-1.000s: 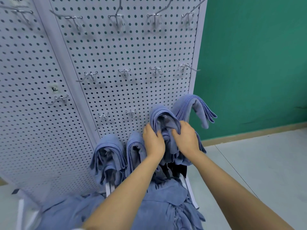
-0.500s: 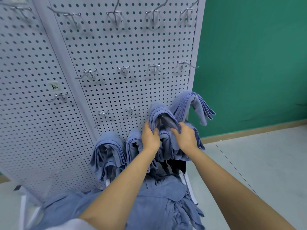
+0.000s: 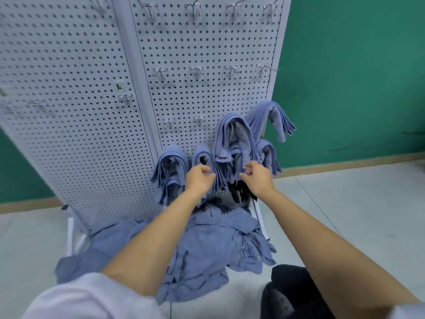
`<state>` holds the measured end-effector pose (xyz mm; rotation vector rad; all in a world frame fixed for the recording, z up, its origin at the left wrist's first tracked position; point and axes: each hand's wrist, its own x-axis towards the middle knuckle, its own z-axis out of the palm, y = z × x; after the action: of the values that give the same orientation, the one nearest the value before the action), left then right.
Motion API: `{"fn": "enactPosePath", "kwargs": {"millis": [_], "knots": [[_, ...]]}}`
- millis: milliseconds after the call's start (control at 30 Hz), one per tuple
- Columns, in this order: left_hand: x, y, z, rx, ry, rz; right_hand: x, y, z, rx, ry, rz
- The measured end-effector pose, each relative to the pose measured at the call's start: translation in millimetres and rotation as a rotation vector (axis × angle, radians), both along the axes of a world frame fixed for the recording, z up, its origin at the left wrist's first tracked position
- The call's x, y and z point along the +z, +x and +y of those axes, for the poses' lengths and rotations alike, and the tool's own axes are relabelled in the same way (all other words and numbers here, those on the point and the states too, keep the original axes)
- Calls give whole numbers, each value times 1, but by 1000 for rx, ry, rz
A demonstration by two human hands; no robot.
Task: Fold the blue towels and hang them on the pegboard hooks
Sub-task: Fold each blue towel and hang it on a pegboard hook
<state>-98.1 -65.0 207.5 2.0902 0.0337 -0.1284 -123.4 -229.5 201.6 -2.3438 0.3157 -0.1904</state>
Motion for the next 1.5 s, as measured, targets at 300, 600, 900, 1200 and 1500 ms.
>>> {"fn": "enactPosePath", "kwargs": {"millis": [300, 600, 900, 1200, 1500], "knots": [[-111, -37, 75, 55, 4, 208, -108, -39, 56, 86, 132, 243], [-215, -12, 70, -9, 181, 318, -214, -12, 51, 68, 102, 441], [-284, 62, 15, -97, 324, 185, -274, 57, 27, 148, -175, 387], [-298, 71, 15, -131, 500, -22, -288, 73, 31, 238, -303, 383], [-227, 32, 39, -232, 102, -19, -216, 30, 36, 281, -183, 349]]}}
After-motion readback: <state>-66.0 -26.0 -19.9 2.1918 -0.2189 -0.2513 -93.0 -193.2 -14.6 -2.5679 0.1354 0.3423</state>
